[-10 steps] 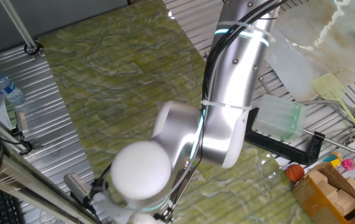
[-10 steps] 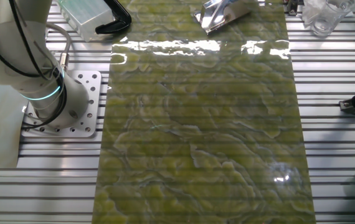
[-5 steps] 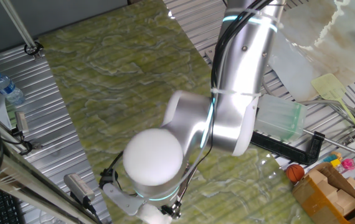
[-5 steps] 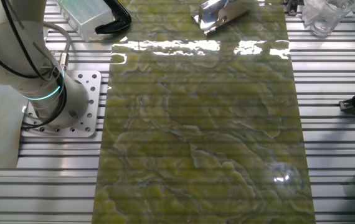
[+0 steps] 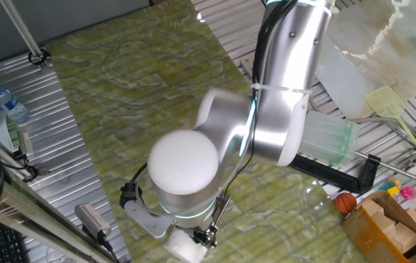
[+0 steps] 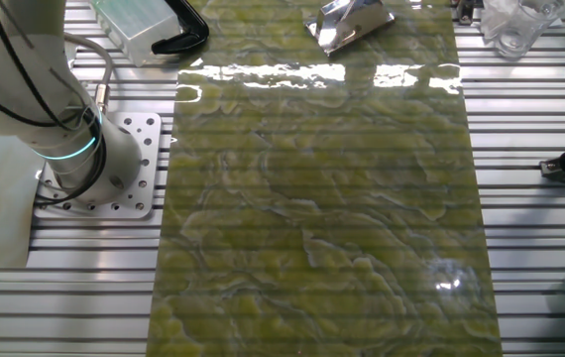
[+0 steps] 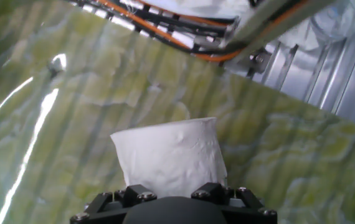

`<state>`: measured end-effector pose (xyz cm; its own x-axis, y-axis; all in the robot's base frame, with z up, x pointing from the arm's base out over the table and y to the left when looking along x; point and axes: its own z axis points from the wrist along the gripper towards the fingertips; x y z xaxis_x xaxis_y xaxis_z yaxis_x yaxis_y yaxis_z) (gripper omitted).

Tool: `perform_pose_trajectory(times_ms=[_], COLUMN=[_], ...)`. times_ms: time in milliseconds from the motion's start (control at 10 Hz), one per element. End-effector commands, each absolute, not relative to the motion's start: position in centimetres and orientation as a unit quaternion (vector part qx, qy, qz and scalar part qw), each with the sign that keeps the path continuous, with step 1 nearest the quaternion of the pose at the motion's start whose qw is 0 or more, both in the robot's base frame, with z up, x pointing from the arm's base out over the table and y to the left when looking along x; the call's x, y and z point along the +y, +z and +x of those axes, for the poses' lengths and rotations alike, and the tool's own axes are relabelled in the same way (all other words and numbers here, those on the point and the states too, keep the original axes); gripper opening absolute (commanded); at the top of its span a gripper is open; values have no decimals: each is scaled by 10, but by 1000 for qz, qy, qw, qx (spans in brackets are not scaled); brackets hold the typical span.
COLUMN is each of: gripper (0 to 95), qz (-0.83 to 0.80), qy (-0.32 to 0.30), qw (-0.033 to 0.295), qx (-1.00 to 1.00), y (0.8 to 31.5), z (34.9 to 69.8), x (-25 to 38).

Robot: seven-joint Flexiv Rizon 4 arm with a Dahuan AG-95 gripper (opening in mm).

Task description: Take the roll of paper down from the shelf

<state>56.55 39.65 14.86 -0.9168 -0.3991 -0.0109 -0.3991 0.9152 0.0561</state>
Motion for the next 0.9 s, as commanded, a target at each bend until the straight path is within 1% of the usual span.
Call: perform_pose_trajectory(times_ms=[100,300,600,900], gripper=[0,0,0,0], qz=[207,206,202,197], qy=[-36,-35,-27,0], qw=[-1,5,2,0], qx=[-978,-978,-979,-980], y=[159,171,184,191], z=[556,551,544,537], x=[393,391,388,383])
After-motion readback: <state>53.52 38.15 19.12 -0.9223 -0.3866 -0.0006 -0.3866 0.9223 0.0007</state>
